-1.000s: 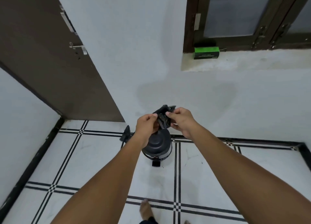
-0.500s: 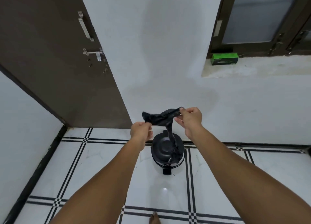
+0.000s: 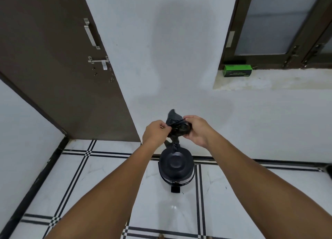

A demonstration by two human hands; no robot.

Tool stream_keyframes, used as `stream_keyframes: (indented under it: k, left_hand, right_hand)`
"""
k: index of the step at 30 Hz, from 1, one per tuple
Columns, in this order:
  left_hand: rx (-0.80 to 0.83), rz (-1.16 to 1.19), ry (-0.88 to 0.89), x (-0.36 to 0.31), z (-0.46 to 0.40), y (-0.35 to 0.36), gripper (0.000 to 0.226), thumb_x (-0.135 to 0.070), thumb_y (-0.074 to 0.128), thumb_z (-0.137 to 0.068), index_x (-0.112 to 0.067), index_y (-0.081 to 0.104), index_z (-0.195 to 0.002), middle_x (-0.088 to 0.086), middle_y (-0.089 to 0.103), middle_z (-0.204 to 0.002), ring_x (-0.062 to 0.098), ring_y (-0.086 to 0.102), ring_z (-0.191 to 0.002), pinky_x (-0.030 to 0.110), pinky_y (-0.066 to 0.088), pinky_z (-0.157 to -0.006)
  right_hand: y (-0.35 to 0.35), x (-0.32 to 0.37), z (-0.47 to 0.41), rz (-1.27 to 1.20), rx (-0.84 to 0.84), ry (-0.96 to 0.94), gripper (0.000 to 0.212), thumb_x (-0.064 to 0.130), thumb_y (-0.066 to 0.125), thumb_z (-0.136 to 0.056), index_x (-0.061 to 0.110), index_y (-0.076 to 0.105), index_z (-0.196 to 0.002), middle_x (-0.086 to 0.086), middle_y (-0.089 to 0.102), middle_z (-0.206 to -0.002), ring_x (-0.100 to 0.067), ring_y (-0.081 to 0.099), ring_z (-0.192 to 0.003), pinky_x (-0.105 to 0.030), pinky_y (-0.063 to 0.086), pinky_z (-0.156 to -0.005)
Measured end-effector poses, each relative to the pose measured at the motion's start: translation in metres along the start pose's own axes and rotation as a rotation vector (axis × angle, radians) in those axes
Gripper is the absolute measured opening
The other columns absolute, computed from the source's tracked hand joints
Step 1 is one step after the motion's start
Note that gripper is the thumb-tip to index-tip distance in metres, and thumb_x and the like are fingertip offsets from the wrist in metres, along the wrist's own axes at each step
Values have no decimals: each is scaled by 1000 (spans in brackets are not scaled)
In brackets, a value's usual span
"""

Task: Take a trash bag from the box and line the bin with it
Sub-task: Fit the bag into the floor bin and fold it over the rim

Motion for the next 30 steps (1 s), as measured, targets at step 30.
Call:
stream_keyframes:
  k: [30]
  left_hand:
    - [-233, -199, 272, 9, -12, -7, 26, 0, 48, -95, -16, 63, -108, 4, 51, -110, 20, 56, -85, 28, 51, -70]
  right_hand:
    - [-14, 2, -7, 797, -103, -178, 31, 32, 87, -79, 13, 62, -80, -1, 64, -79, -17, 60, -69, -27, 51, -65]
Point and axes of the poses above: each hand's wrist, its own z-axis away from the middle knuckle, its own y-axis out of the palm, x = y × z, the point moved 1 cm from there along -z, towards the middle knuckle
